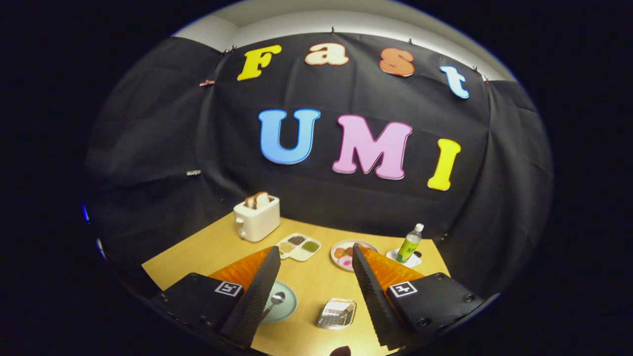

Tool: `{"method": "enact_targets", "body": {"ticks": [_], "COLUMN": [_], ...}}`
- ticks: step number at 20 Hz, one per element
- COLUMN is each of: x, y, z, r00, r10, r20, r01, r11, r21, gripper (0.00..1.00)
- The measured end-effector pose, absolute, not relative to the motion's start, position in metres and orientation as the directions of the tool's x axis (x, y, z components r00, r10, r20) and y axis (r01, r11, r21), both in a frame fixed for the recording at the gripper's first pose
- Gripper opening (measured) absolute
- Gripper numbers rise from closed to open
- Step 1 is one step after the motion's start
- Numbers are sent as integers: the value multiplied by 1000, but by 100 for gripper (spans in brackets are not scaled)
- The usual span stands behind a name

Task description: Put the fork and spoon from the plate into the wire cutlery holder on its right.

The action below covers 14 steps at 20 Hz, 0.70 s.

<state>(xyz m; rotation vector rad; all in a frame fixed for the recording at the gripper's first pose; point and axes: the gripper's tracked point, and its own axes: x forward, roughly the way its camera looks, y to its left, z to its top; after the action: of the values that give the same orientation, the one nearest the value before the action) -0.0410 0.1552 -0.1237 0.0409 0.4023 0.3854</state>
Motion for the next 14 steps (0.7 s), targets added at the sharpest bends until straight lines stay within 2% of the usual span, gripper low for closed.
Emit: {"method": "enact_targets", "body": {"ticks": [2, 6, 10, 12, 14], "x": [-53, -81, -95, -94, -96], "y": [186, 224, 255, 264, 268], "z": [-169, -256, -325, -350, -373], "r00": [779, 638, 494, 455, 419], "r10": [406, 394, 374, 352, 317], "r20": [-478, -662, -785, -818, -851], "r01": [-401, -391, -281, -217, -183], "r11": [908, 906, 923, 935, 947], "r21": [118, 162, 262, 282, 263], "gripper": [89, 77, 77, 70, 68]}}
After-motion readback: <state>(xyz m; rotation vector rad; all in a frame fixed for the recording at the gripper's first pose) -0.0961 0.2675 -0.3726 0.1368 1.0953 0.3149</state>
